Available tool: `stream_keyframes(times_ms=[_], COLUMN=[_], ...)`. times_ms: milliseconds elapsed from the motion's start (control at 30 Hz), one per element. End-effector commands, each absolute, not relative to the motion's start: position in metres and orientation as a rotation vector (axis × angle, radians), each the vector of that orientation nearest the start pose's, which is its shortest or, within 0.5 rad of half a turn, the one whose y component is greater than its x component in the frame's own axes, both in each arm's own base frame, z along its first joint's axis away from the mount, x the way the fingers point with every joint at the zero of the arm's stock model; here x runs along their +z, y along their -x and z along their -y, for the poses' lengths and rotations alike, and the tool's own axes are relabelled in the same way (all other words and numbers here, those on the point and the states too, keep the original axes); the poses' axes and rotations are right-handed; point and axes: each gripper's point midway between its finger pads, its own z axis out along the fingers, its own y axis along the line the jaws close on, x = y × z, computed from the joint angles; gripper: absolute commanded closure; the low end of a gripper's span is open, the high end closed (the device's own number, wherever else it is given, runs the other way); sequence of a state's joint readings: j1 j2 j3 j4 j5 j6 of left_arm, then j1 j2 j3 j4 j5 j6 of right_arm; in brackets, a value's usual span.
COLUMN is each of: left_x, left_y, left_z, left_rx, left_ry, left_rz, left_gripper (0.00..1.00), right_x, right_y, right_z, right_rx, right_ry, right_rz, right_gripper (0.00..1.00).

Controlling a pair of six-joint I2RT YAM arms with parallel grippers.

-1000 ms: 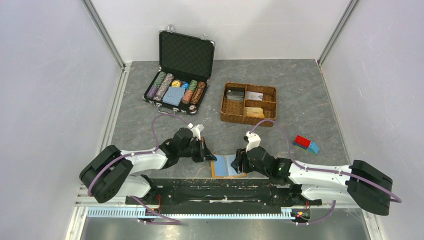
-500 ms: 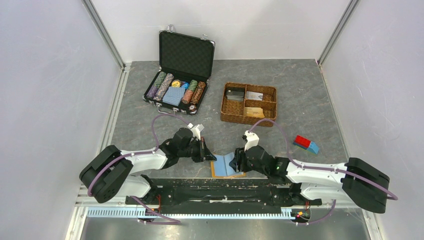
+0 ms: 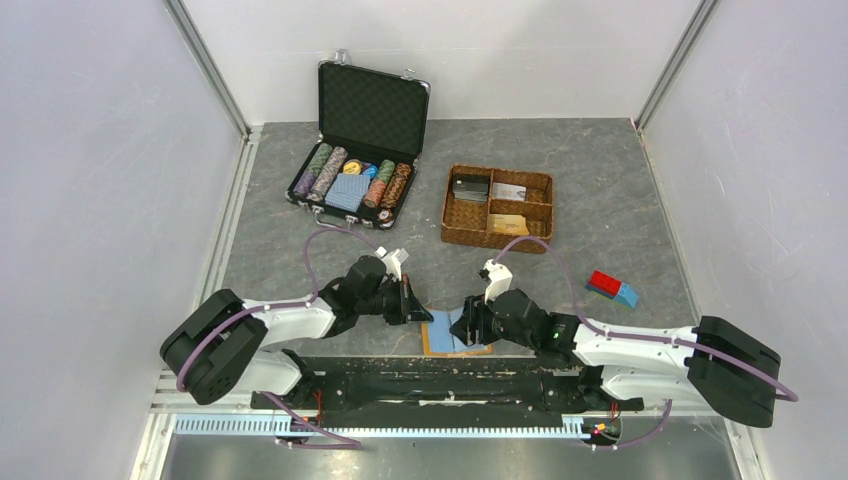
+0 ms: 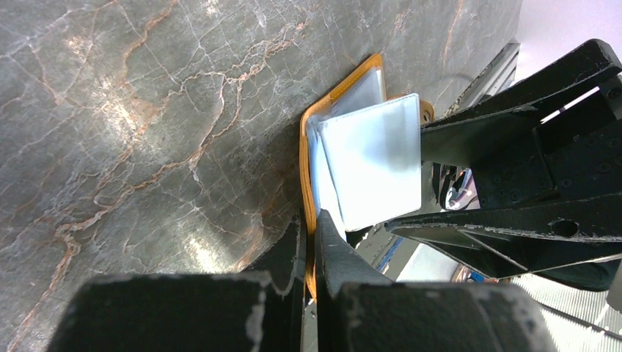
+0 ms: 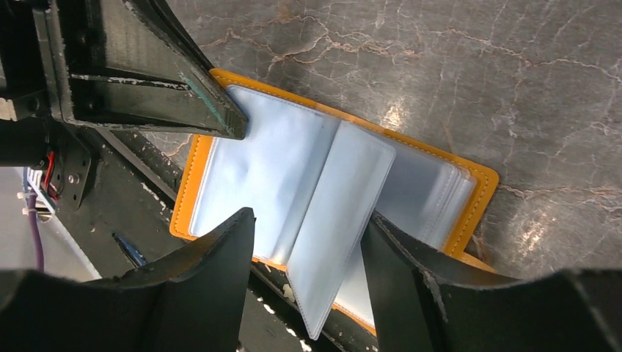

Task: Take the credit cards out of the card holder
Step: Remove the credit card from the card holder.

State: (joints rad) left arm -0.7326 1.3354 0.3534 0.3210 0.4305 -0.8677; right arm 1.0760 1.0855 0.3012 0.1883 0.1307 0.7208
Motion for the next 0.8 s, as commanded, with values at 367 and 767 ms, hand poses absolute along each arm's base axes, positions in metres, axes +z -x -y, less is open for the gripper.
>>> stream_keyframes(times_ms=[367, 767], left_x=[0.05, 0.053], left_y=[-0.155, -0.156], left_z=[0.284, 0.283], left_rx=[-1.312, -1.313], left_ry=[-0.111, -0.085], left_rz=[-2.494, -2.488], left_gripper=[0.98, 0.71], right_x=[0.095, 0.084], right_y=[-0.133, -0.121], right_z=[-0.303, -0.311], right_rx=[1.133, 1.212], right_ry=[0.402, 0.438], right_rz=[-2.082, -2.104], right_gripper=[0.47, 0.49])
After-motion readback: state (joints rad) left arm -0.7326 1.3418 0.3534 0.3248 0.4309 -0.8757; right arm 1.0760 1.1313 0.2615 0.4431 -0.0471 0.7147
